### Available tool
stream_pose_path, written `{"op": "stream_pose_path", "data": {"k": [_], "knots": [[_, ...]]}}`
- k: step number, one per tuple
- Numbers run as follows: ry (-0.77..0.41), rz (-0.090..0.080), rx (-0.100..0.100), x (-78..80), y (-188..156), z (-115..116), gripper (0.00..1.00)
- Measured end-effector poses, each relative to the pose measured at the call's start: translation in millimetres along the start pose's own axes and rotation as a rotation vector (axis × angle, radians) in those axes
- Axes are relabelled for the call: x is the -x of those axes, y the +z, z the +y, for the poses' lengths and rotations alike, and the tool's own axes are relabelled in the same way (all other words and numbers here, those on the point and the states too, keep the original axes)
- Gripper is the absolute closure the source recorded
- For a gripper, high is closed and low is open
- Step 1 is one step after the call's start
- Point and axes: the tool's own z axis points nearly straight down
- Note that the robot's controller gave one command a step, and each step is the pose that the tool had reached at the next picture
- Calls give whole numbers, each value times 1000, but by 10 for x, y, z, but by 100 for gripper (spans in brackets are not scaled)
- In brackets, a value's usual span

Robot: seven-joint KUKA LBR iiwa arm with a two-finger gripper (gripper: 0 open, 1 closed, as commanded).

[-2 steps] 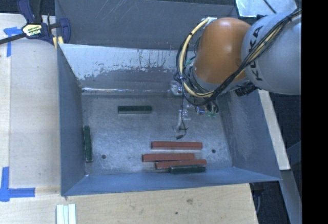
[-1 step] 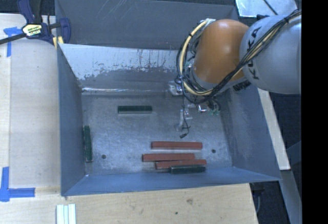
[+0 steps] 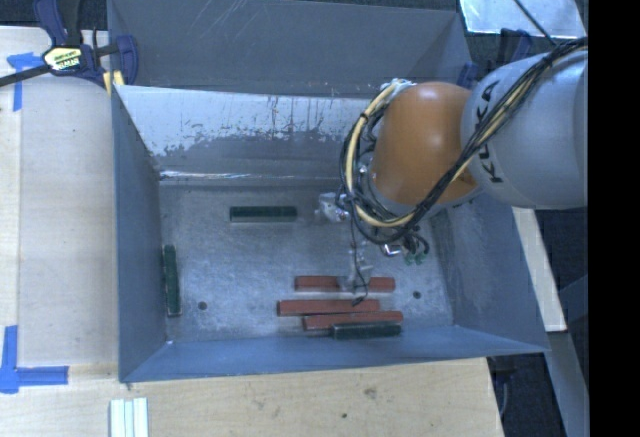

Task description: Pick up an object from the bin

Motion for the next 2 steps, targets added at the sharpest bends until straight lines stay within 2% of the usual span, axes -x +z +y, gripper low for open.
{"op": "stream_pose_path", "data": {"k": [1,2], "knots": [[65,10,3,-199,88,66,0],[34,1,2,91,79,335,100]]}}
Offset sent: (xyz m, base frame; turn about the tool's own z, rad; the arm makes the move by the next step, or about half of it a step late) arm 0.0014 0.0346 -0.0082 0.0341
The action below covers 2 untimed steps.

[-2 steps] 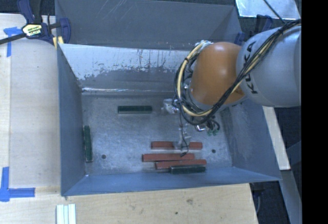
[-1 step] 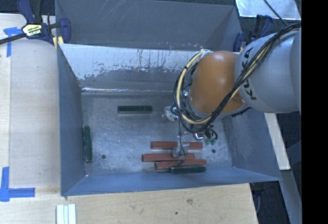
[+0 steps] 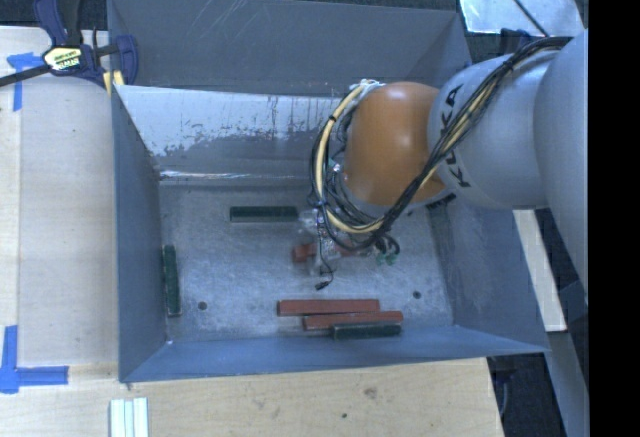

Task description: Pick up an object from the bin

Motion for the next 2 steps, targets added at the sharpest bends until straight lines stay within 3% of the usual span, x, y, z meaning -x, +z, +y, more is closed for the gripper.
{"op": "stream_pose_path", "data": {"k": [1,2], "knots": [[0,0,0,0,0,0,100],[4,-8,-2,451,-1565,-110,100]]}}
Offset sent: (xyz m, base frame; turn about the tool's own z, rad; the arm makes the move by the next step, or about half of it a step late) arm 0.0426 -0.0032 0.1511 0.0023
